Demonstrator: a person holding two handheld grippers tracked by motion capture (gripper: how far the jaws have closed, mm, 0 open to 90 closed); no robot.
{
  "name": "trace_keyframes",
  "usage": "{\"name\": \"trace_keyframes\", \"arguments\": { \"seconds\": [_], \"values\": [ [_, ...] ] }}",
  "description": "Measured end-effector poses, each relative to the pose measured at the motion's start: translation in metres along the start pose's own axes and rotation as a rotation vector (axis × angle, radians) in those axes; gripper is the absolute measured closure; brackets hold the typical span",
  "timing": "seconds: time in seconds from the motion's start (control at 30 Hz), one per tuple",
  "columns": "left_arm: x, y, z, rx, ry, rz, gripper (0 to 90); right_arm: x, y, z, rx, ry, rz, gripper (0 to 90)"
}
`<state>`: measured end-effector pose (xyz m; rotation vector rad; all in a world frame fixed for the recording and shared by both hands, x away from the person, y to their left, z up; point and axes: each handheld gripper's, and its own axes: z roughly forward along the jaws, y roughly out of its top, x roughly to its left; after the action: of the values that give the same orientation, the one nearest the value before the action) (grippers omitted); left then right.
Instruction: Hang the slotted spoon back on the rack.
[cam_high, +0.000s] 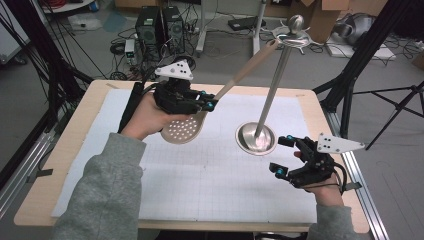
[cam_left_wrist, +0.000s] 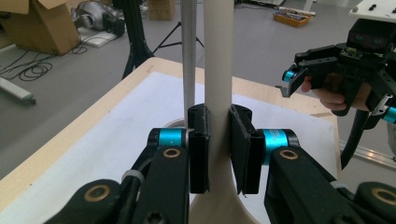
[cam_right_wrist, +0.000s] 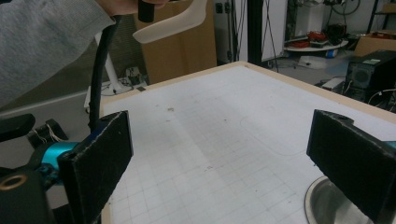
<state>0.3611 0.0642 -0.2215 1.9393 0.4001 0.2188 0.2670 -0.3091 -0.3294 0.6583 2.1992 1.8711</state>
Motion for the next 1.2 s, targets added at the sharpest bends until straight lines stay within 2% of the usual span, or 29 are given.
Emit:
{"name": "trace_keyframes", "arguments": {
  "seconds": [0.03,0.2,0.63,1.2],
  "values": [
    [0.0,0.0,0.001,0.01,0.001,0.007,78.0,0.0,0.0,0.0,0.0,0.0,-0.001,6.0],
    [0.0,-0.001,0.01,0.02,0.01,-0.013,78.0,0.0,0.0,0.001,0.002,0.001,0.001,6.0],
    [0.003,-0.004,0.024,0.023,-0.012,-0.044,78.0,-0.001,-0.001,-0.001,0.002,-0.001,0.002,6.0],
    [0.004,-0.009,0.043,0.028,0.001,-0.036,78.0,-0.001,0.0,-0.005,-0.003,-0.012,0.001,6.0]
  ]
}}
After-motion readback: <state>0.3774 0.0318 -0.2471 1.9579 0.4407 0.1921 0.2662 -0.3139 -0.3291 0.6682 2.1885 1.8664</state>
